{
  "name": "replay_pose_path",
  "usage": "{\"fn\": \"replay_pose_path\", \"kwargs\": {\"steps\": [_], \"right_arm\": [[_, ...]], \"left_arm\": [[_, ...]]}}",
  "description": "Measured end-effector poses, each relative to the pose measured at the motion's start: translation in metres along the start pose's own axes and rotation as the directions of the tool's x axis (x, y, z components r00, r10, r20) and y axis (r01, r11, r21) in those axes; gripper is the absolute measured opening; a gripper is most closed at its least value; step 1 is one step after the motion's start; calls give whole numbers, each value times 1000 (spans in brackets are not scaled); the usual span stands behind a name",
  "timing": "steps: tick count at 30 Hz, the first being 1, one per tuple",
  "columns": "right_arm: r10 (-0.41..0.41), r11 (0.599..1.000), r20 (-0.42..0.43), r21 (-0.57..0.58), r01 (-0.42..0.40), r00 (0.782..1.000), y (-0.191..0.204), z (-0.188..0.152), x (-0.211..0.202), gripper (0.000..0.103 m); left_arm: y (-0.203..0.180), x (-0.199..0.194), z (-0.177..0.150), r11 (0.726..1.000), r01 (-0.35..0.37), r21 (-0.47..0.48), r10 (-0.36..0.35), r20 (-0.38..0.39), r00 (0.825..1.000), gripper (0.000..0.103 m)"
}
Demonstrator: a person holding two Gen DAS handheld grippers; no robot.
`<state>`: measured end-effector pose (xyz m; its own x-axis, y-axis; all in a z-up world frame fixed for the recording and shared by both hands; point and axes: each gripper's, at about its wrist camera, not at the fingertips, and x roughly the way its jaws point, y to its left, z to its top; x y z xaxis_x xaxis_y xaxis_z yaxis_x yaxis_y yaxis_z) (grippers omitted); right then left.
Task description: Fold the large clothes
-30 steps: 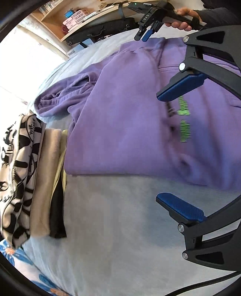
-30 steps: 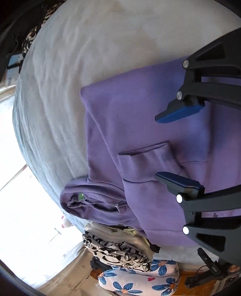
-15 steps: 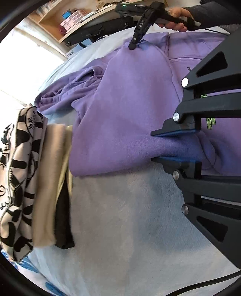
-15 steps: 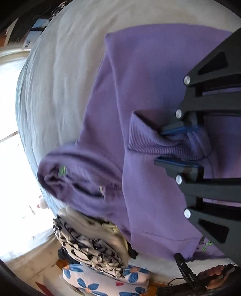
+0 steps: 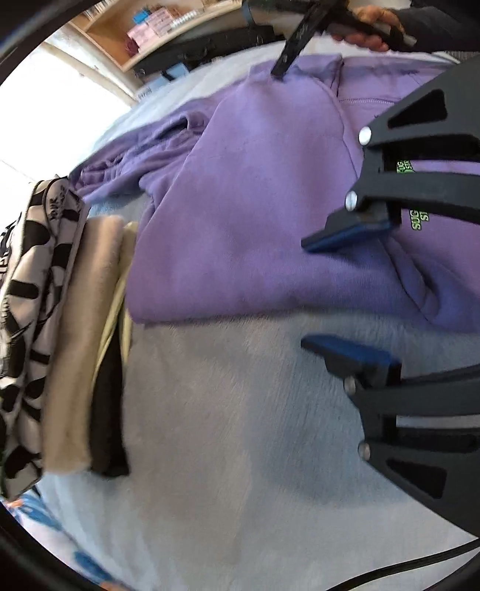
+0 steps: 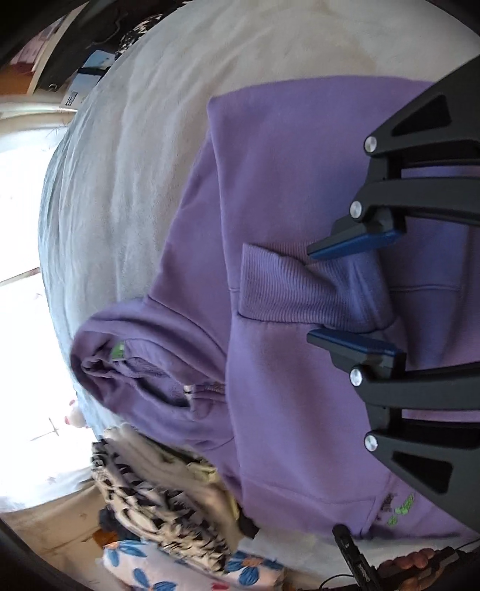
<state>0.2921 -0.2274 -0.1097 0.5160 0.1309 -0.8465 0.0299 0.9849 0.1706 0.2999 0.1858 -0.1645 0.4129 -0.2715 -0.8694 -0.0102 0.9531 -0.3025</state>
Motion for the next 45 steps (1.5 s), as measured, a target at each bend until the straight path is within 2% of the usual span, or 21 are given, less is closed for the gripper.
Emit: {"fn": "replay_pose_path", "kwargs": {"steps": [4,8,13,15,16,20,22,25,26,30,34,37,41,42,45], "right_arm": [[14,999,68,46,-17,998,-9,2,-21,40],[41,998,89,46,-45,995,3,4,-25,40],[61,998,92,-7,-61,994,45,6,-13,40],[77,997,89,-17,-75,993,57,6,-7,40],[87,996,83,-23,-85,993,65,6,-2,40],[38,998,55,-51,-35,998,75,6,20,39],[-28,998,42,-49,30,999,65,6,30,36],[-27,999,42,-45,28,999,43,5,30,10],[-23,999,39,-45,25,999,38,4,29,7],[8,999,43,-51,-6,999,26,2,19,6],[-67,997,67,-29,69,995,19,-1,8,14],[-31,999,42,23,30,999,4,-4,10,15],[-29,999,40,38,27,999,2,-7,3,15],[-27,999,38,42,26,999,2,-7,1,15],[-11,998,34,64,9,999,0,-12,-4,15]], "left_arm": [[-11,-23,14,998,-55,-4,55,85,995,48],[-45,-26,27,998,-61,28,56,147,988,48],[-105,7,35,990,-90,111,71,167,983,47],[-116,20,39,987,-106,122,83,181,980,47],[-119,29,42,983,-139,123,113,196,974,47],[-98,58,49,964,-254,82,234,199,952,47],[-81,60,47,973,-211,96,185,227,956,47],[-75,57,41,966,-208,151,163,265,950,45],[-75,57,40,964,-211,165,162,269,949,45],[-73,55,40,964,-201,172,151,264,952,45],[-73,55,41,962,-207,178,157,262,952,46],[-74,52,39,956,-225,190,174,254,951,47],[-78,47,36,953,-234,194,185,237,954,58],[-78,44,35,956,-226,186,181,230,956,63],[-77,33,32,964,-212,160,174,222,959,70]]}}
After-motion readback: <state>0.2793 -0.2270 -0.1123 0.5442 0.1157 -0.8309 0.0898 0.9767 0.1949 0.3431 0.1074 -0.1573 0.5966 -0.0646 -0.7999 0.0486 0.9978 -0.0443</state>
